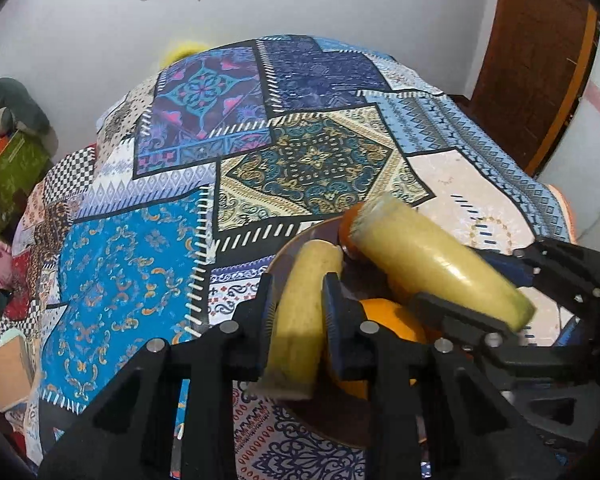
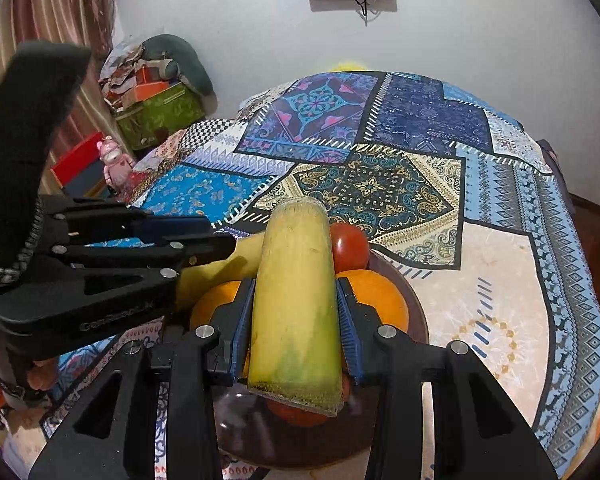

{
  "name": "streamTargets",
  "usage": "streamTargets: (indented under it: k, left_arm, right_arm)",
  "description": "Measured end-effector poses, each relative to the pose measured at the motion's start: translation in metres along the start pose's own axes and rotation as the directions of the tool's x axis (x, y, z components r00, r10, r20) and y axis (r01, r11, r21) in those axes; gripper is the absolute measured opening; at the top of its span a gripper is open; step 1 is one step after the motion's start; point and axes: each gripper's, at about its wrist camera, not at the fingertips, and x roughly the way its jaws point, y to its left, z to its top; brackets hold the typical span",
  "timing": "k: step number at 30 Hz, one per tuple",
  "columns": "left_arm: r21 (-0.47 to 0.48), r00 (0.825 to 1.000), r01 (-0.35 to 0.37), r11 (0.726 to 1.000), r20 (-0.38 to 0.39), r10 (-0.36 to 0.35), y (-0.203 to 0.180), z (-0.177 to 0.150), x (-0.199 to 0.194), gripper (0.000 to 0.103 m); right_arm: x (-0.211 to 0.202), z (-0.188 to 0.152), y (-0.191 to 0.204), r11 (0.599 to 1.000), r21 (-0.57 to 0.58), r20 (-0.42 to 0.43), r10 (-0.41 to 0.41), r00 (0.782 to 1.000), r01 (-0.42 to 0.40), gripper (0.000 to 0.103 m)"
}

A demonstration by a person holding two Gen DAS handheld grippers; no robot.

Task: Organize fruits
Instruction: 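Lower both yellow cylinders onto the dark plate and open both tools, then move the left tool to a small orange while the right tool reaches another orange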

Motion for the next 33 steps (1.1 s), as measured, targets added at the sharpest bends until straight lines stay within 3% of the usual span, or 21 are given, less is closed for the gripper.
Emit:
streamTargets:
  k: [8, 20, 29, 33]
  left_arm:
    - [-0.009, 1.0, 0.002, 1.0, 0.012, -0.002, 0.002, -0.005, -0.012, 0.024]
    - [0.007, 0.997, 0.017, 1.0, 0.081, -0.017, -0.015, -0.028, -0.061, 0.044]
    - [-0.013, 0.991, 0.027, 1.0, 0.128, -0.025, -0.019, -0.054, -0.108, 0.061]
    - [-0.035, 0.992, 0.031, 0.999, 0.123, -0.026, -0.015, -0.07, -0.121, 0.063]
  right_arm:
    - [0.002, 0.002, 0.002, 1.0, -0.008, -0.01, 0.004, 1.0, -0.004, 0.037]
    - [-0.045, 0.001, 0.003, 0.999, -0.007, 0.052, -0.042, 0.998, 0.042, 0.041]
    - [-0.102, -0.02, 0.002, 0.997, 0.02, 0.104, -0.075, 0.992, 0.073, 0.053]
    - [-0.117, -0.037, -0.003, 0.994, 0.036, 0.104, -0.111, 0.988, 0.108, 0.057]
